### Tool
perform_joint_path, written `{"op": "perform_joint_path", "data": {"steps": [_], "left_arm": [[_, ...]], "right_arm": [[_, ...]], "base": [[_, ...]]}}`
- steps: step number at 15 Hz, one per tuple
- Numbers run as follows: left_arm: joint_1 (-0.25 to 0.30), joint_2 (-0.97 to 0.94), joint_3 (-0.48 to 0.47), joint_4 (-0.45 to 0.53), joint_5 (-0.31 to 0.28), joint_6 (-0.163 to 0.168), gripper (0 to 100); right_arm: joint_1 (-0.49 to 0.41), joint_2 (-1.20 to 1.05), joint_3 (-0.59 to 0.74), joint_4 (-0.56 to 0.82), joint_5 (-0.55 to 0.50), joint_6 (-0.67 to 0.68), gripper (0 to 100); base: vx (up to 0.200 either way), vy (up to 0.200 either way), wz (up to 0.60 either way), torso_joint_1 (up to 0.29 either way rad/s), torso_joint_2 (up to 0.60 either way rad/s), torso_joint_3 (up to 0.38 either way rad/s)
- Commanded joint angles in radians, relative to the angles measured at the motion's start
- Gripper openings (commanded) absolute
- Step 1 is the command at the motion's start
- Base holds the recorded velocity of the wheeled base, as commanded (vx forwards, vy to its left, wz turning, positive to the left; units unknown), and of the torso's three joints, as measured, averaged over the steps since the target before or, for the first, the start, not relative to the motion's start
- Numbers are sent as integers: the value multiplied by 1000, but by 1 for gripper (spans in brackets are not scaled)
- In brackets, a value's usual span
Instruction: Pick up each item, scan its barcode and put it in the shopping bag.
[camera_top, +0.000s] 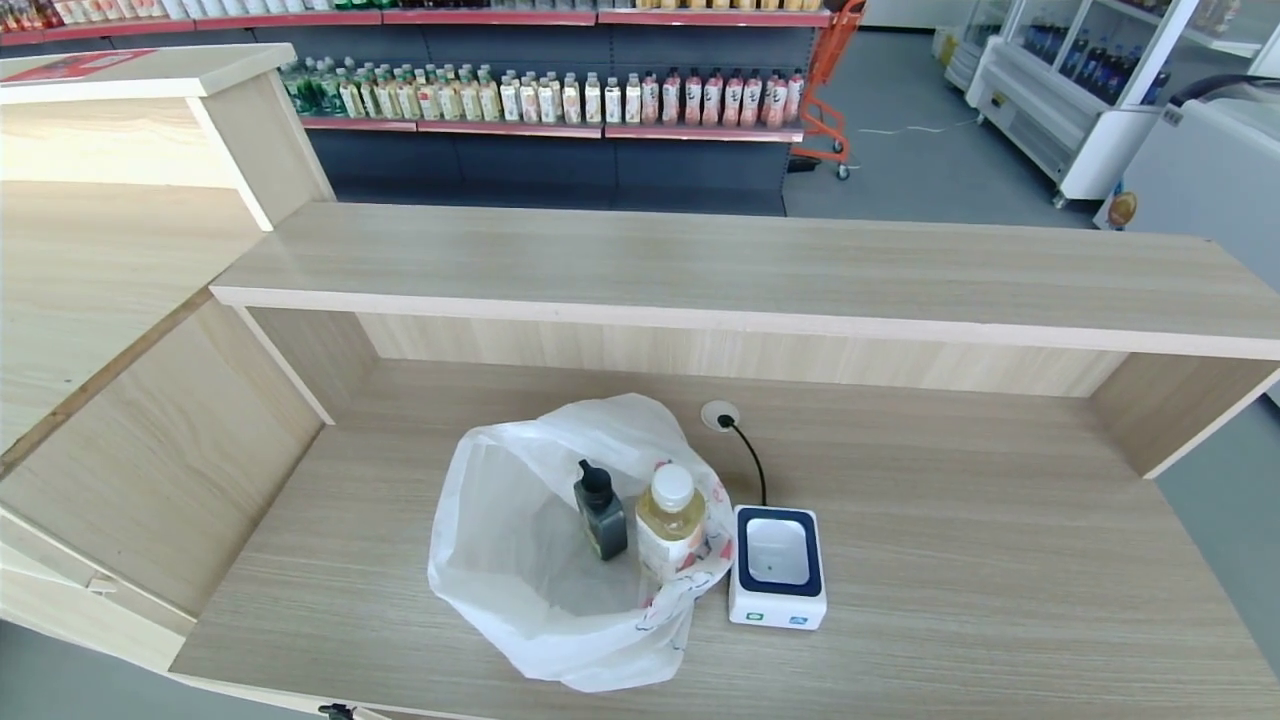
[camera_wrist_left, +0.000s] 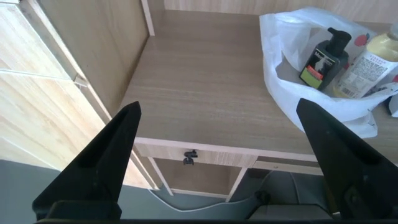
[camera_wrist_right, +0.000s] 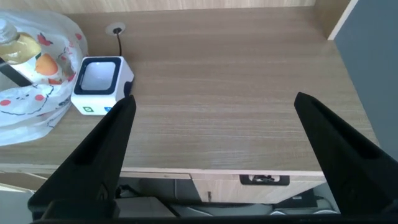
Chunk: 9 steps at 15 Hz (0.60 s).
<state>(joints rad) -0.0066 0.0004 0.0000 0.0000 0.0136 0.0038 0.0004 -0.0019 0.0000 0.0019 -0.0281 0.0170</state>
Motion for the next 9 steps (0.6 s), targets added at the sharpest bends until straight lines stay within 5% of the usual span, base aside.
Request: {"op": "perform_joint_path", "data": {"steps": [1,9], "left_arm": [[0,0,0,0,0,-1,100],[0,0,0,0,0,-1,100]], "right_arm": [[1,2,0,0,0,0,100],[1,2,0,0,0,0,100]], "base": [[0,0,0,0,0,0],[0,0,0,0,0,0]]}}
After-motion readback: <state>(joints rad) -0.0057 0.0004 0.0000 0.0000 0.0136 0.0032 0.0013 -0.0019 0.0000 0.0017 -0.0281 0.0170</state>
